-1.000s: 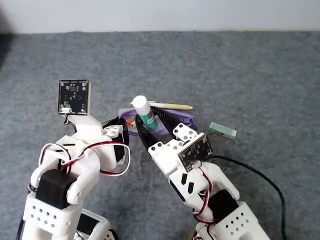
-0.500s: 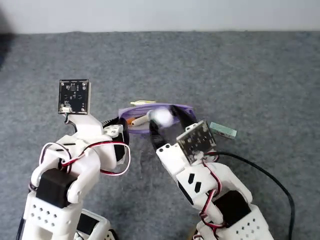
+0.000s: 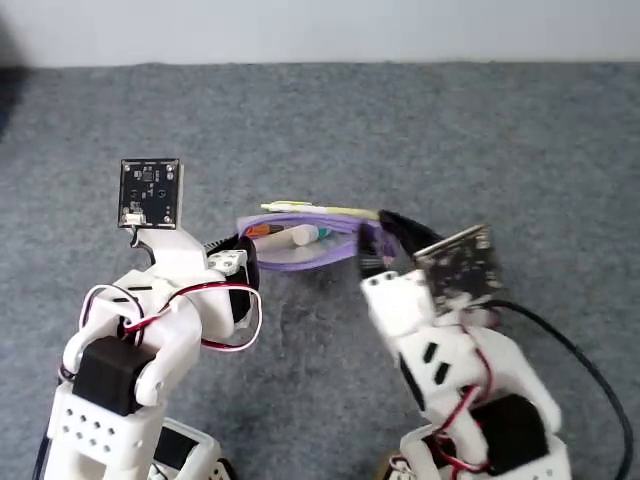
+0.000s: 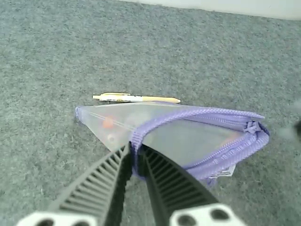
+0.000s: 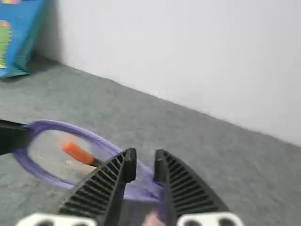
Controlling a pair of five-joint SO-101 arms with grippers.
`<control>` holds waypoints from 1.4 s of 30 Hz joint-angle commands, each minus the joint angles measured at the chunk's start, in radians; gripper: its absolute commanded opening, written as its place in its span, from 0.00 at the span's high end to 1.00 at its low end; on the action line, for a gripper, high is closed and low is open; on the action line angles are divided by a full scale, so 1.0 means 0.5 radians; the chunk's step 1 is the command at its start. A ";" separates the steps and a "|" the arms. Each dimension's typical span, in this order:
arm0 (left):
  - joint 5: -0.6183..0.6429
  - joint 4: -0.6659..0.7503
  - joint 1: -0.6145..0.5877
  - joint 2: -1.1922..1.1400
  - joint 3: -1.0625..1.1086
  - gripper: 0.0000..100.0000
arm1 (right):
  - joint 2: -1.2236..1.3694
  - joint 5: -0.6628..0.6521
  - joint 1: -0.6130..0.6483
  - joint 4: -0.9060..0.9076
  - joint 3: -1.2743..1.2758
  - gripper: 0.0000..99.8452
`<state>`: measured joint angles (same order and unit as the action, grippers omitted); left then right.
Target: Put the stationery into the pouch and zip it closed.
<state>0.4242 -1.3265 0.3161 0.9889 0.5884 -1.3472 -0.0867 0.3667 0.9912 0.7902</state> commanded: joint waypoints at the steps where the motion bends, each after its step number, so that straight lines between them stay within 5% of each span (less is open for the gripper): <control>1: 0.012 0.028 -0.012 0.009 -0.008 0.99 | 0.005 0.015 -0.250 0.213 -0.172 0.98; 10: 0.009 0.018 -0.012 0.009 -0.008 0.99 | 0.462 -0.153 -0.864 0.726 -0.368 0.99; 19: 0.006 0.015 -0.012 0.009 0.002 0.99 | 1.656 -0.476 -0.913 1.269 -1.120 0.99; 26: 0.006 0.015 -0.012 0.009 0.005 0.99 | 2.266 -0.921 -0.944 1.263 -1.528 0.97; 33: 0.006 0.015 -0.012 0.006 0.008 0.99 | 2.702 -1.347 -0.934 1.220 -1.633 0.75; 42: 0.006 0.015 -0.012 -0.006 0.008 0.99 | 3.122 -1.491 -0.793 0.848 -1.633 0.73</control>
<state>0.4242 -1.3265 0.3161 0.9920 0.5915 0.1933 -0.8170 -0.0583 1.4622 0.0184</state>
